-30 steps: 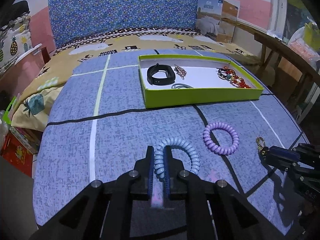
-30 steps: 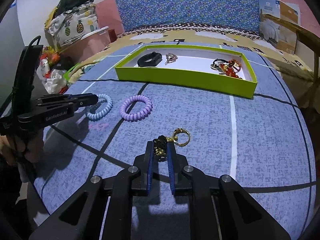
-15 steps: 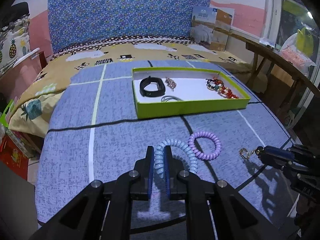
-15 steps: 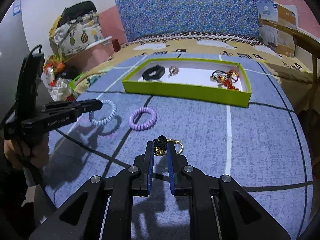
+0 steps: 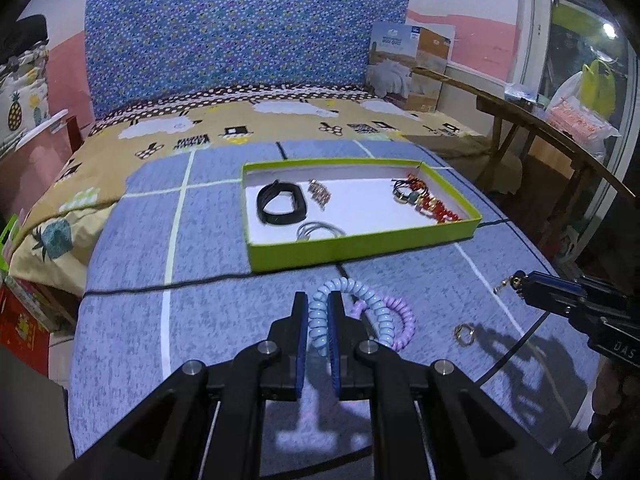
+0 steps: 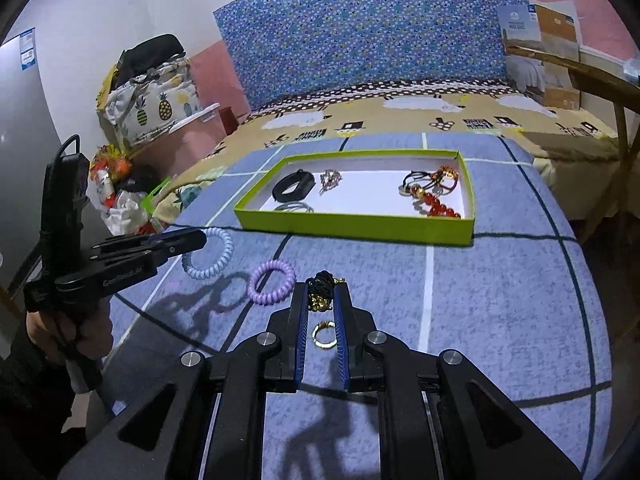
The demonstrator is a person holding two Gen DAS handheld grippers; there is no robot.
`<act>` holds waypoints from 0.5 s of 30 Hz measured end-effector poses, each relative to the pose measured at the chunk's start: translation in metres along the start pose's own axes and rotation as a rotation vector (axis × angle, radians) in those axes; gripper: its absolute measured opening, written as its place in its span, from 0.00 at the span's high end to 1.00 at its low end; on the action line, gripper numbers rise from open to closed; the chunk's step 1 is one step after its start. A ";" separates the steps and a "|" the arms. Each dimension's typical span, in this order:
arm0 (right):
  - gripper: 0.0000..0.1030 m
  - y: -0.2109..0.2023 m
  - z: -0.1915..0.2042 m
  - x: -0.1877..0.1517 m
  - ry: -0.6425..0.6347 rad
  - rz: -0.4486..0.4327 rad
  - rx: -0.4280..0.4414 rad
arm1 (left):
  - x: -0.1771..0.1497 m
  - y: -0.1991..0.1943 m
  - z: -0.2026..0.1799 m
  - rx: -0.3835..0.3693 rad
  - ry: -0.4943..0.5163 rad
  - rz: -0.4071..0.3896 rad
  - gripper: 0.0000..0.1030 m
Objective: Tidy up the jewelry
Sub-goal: 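Carry the coil bracelet and keychain into the green box and open both tools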
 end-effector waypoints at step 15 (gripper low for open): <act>0.87 0.026 -0.034 0.045 0.010 -0.002 0.011 | 0.048 0.029 -0.017 -0.014 0.033 -0.024 0.90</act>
Point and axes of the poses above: each gripper's, at about its wrist camera, not at the fingertips, and y roughly the way its jaws point, z to its left, x to its top, the point moved 4 cm from there along y, roughly the way its jaws point, and after that the axes turned 10 degrees about x, right-handed, at the moved point
